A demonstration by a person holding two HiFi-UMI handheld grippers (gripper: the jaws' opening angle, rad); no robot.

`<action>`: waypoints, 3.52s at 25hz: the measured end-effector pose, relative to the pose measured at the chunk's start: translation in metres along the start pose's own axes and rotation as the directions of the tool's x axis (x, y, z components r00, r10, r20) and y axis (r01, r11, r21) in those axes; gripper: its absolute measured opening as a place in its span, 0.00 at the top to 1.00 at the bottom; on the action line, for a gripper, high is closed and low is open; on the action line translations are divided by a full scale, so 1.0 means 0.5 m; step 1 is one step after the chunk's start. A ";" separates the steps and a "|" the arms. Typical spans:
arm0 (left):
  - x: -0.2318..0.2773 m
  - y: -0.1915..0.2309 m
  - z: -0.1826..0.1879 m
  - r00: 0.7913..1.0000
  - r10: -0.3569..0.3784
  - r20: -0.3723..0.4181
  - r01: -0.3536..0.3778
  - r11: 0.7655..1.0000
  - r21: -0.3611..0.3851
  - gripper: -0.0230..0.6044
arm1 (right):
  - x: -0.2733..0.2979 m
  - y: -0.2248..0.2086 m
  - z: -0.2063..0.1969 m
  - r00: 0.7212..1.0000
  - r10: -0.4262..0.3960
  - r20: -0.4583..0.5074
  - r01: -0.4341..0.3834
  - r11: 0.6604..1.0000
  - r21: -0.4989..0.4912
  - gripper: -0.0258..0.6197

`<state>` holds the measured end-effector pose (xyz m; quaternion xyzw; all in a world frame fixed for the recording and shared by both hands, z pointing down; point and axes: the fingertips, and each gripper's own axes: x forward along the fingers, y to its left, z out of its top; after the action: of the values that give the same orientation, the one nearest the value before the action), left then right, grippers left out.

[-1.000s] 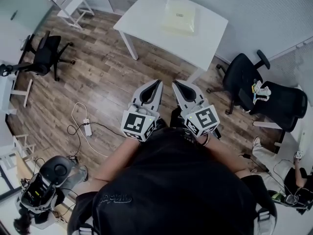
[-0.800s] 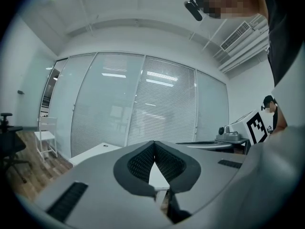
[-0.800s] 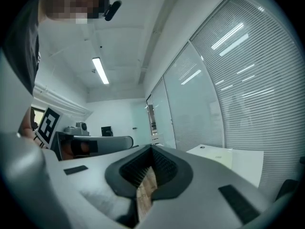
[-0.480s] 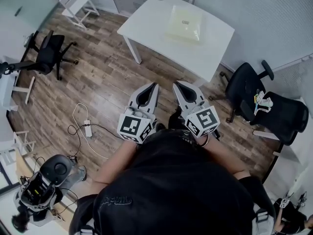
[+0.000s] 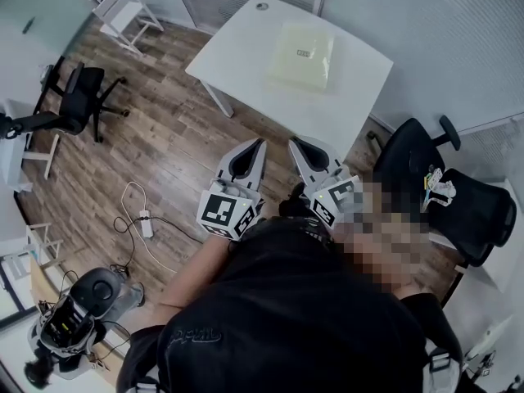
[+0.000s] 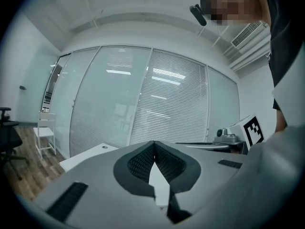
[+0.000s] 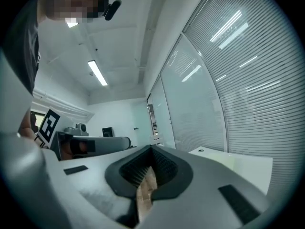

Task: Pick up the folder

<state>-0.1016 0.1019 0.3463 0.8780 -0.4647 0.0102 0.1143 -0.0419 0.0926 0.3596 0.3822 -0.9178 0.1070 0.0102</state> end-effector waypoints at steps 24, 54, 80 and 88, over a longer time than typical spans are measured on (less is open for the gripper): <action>0.366 -0.082 0.024 0.986 -0.152 -0.064 0.153 0.988 0.003 0.95 | -0.004 -0.337 0.062 0.997 -0.073 -0.010 0.073 0.997 0.013 0.93; 0.559 0.274 0.102 0.875 -0.464 -0.138 0.465 0.885 -0.021 0.95 | 0.354 -0.431 0.099 0.913 -0.408 0.004 0.407 0.911 0.064 0.93; 0.759 0.400 -0.099 0.896 -0.297 -0.331 0.295 0.954 -0.059 0.95 | 0.372 -0.670 -0.054 0.870 -0.459 -0.182 0.477 0.876 0.068 0.93; 0.811 0.456 -0.231 0.888 -0.207 -0.411 0.225 0.974 -0.007 0.94 | 0.376 -0.746 -0.174 0.853 -0.448 -0.268 0.489 0.865 0.110 0.93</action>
<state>-0.0480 -0.3273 0.5529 0.9047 -0.3296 0.1904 0.1914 0.0822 -0.2766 0.5336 0.5792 -0.7757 0.2251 0.1103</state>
